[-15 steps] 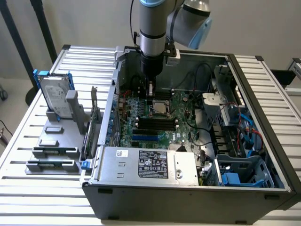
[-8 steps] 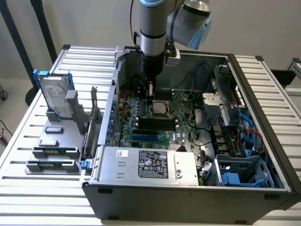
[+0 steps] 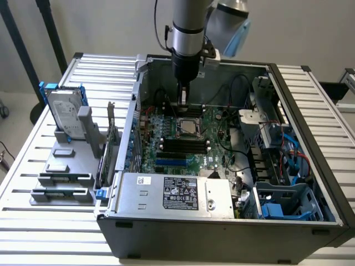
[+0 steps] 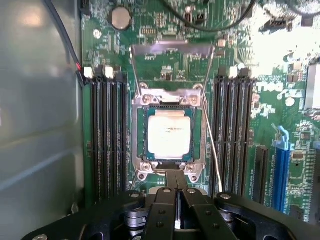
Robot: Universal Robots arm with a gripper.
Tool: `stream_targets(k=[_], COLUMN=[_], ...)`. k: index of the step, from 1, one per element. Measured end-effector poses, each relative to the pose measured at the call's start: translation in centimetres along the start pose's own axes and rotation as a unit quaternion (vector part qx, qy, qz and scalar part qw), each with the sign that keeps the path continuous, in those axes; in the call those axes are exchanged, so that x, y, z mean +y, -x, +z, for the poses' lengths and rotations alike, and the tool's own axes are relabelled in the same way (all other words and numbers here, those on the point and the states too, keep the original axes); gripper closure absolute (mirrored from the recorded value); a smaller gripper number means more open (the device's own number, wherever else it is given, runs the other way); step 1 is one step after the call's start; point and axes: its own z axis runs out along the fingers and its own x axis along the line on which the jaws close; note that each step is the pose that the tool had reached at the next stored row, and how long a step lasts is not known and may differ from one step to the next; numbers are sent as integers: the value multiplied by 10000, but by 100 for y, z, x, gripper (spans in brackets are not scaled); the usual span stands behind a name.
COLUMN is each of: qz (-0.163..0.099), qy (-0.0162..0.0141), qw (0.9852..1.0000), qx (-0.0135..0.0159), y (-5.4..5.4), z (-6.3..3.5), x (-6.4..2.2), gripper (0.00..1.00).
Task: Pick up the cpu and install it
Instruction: 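Close the cpu cover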
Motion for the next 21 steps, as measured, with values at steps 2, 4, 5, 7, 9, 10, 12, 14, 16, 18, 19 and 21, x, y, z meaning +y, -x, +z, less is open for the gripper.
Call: stream_targets(k=[2, 4, 5, 7, 9, 10, 12, 14, 16, 18, 19, 21], qz=[-5, -14, -19, -25, -29, -33, -40, -45, -51, -57, -59, -63], qy=[-15, -23, -27, -34, -38, -40, -43, -44, -45, -47, -48, -49], qw=[10000, 10000, 10000, 10000, 10000, 10000, 10000, 10000, 10000, 10000, 10000, 10000], qx=[5, 8, 9, 9, 9, 9, 9, 11, 13, 14, 17, 26], y=[-3, -5, -6, -7, -8, -9, -9, -10, -11, -13, -13, -15], z=[-58, -103, -120, -141, -151, -155, -163, -170, -176, -184, -188, -196], x=[73, 158, 201, 292, 380, 425, 519, 607, 698, 788, 833, 927], gripper=[89, 89, 89, 89, 89, 89, 89, 89, 89, 89, 89, 89])
